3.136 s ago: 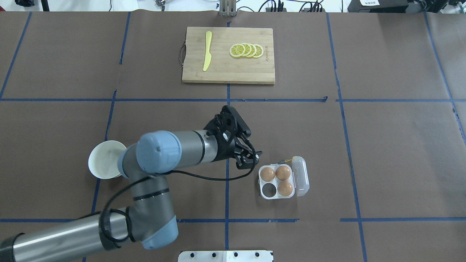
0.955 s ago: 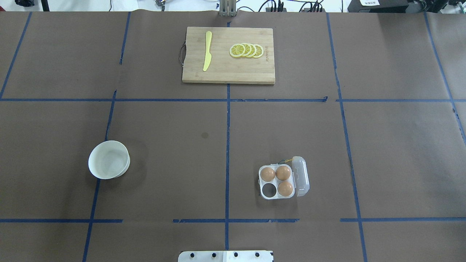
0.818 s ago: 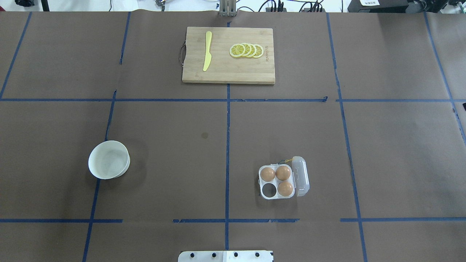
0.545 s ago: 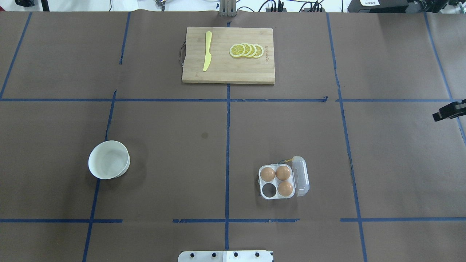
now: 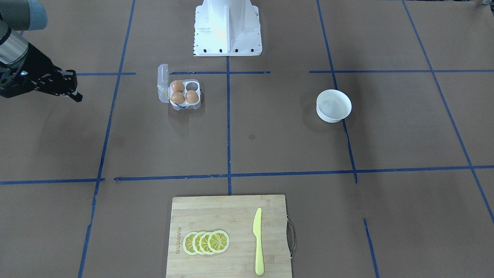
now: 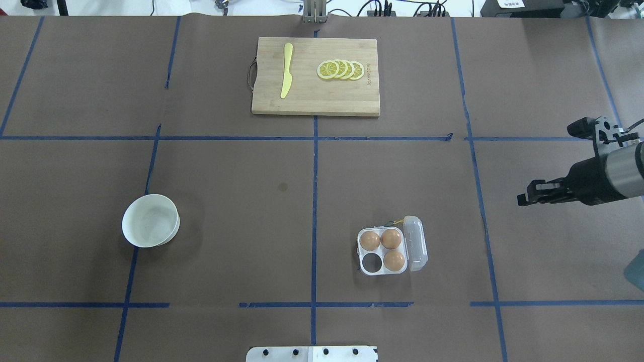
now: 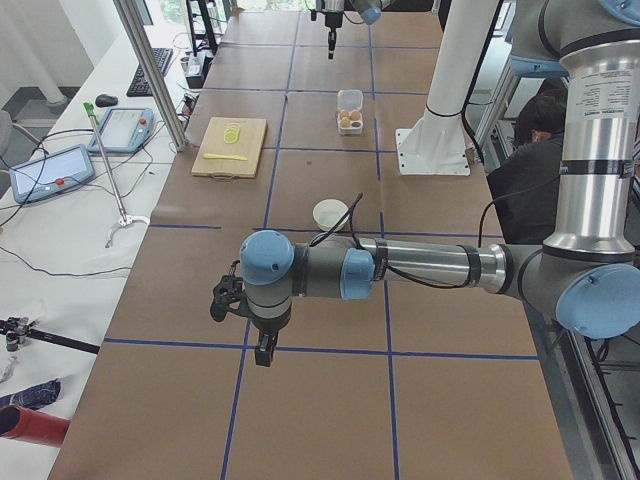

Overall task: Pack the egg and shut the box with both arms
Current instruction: 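Move the right gripper toward the open lid of the egg box, then push the clear lid over the eggs with the right gripper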

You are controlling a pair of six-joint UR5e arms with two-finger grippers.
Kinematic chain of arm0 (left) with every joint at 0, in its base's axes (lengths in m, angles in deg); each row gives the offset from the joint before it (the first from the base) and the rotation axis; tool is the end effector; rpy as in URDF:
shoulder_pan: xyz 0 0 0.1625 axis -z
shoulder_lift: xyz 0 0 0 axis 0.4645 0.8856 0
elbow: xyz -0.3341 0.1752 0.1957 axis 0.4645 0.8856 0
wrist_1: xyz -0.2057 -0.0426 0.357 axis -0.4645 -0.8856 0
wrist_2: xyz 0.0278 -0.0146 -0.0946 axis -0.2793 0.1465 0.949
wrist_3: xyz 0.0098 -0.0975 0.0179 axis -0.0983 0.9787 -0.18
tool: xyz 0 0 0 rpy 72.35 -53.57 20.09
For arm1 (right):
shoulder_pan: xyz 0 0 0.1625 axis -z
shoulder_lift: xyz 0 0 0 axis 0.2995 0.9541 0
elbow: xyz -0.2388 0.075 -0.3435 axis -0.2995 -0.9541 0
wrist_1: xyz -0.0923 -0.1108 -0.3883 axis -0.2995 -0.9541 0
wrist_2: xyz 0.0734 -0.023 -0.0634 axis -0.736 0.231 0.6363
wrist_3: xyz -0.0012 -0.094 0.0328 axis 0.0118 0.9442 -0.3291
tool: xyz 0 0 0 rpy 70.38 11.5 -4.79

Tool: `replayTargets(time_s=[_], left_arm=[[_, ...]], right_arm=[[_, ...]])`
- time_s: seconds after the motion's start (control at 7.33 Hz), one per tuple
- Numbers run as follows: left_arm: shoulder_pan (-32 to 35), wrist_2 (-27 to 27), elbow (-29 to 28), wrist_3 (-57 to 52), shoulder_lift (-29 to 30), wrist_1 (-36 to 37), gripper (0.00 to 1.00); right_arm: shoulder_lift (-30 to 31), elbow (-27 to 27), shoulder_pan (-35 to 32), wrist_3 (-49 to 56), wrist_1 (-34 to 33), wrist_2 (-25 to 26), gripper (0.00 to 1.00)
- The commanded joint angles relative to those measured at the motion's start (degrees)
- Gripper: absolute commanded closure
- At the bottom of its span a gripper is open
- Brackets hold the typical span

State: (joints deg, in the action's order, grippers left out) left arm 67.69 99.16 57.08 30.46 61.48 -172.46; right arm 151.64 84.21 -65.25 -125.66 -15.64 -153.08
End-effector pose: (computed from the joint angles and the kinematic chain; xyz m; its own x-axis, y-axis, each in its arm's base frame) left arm -0.1093 -0.4778 0.6264 0.7253 0.1232 -0.6773 -0.0223 0.9876 0.1557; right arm -0.2435 -0.3764 0.4437 0.4274 -0.0097 0.9040 -0.0696 0.9966 0.0436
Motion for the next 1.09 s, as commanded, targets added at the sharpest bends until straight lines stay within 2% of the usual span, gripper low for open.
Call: replayTargets(time_s=[0.0,0.14,0.27,0.41,0.55,0.68,0.95], left_arm=[[-0.1,0.1,0.1,-0.2,0.1,-0.8,0.00],[-0.2,0.1,0.0,-0.2,0.0,-1.8,0.00],[-0.2,0.1,0.1,-0.2,0.1,-2.1,0.00],[-0.3,0.1,0.2,-0.2,0.2,-2.1,0.00],[-0.3,0.2,0.2,-0.2,0.3,-2.1,0.00],[-0.3,0.2,0.2,-0.2,0.3,-2.2,0.00],[-0.3,0.9,0.2,-0.2,0.3,-2.1,0.00]], right_arm=[[-4.6,-0.2,9.5,-9.6,3.5,8.1,0.95],[-7.4,-0.3,14.2,-10.1,2.8,12.7,0.95],[-9.9,-0.2,16.9,-13.2,2.3,14.4,0.92],[-13.0,-0.5,21.3,-15.3,1.9,19.1,0.92],[-18.0,-1.1,22.8,-15.8,-2.6,21.4,0.91],[-21.7,-1.5,22.9,-16.2,-7.4,21.5,0.90],[-22.1,-1.0,22.4,-16.1,-8.6,21.1,0.83]])
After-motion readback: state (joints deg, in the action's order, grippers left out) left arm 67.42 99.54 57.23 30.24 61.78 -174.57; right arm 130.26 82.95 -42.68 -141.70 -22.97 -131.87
